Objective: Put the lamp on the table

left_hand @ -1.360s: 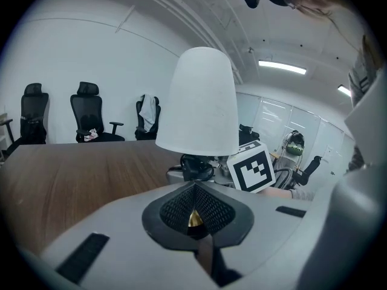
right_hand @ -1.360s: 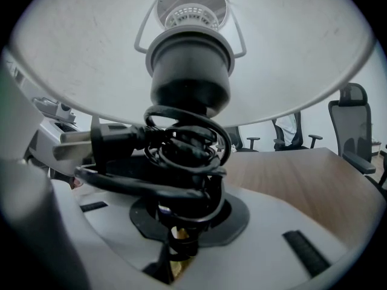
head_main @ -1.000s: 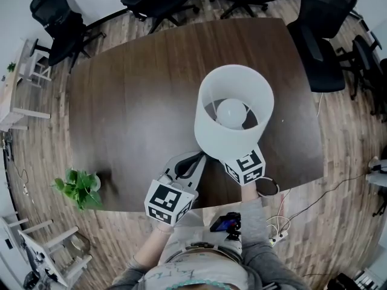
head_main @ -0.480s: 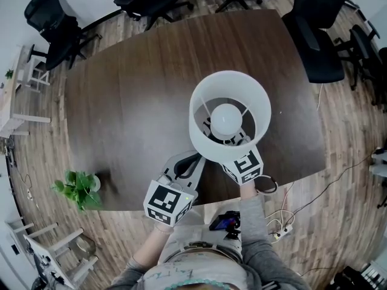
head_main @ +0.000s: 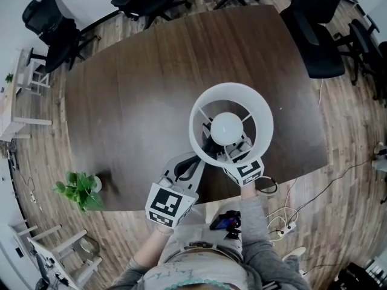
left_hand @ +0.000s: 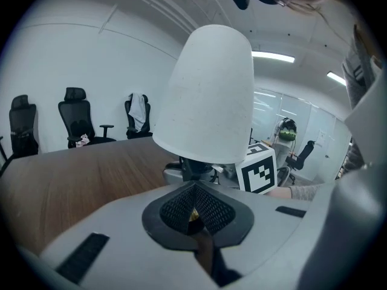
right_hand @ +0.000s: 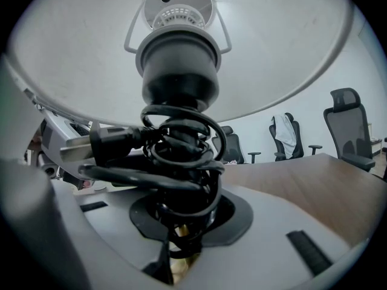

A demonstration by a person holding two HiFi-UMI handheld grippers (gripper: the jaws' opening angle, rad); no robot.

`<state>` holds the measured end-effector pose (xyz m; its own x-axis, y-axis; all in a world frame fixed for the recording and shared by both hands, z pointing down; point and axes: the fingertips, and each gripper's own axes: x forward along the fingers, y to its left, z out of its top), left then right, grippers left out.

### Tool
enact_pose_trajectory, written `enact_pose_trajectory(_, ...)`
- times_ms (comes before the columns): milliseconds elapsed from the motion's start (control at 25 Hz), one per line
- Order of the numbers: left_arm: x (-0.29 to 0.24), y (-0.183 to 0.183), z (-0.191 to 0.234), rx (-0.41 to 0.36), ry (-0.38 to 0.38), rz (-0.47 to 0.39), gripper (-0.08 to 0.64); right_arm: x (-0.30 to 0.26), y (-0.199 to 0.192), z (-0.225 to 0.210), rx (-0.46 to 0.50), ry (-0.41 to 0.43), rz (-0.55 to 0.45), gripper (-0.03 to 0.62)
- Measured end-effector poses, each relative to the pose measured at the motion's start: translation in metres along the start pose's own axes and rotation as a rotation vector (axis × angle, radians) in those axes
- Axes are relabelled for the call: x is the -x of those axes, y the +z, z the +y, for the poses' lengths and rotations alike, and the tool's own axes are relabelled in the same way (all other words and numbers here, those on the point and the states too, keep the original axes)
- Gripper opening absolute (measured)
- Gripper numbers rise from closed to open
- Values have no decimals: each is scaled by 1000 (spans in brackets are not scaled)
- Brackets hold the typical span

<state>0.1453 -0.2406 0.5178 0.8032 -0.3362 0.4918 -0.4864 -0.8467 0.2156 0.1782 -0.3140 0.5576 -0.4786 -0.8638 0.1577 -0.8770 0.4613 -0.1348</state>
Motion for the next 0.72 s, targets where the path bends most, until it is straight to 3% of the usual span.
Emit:
enact_pose_trajectory(320,3,-7,-6,34,-11,-11,11,7,1,12,1,29,-30,89)
enact_pose_trajectory(720,2,-10,-4,34,-5,-7,11,19,-10,8,-106,15,-54,144)
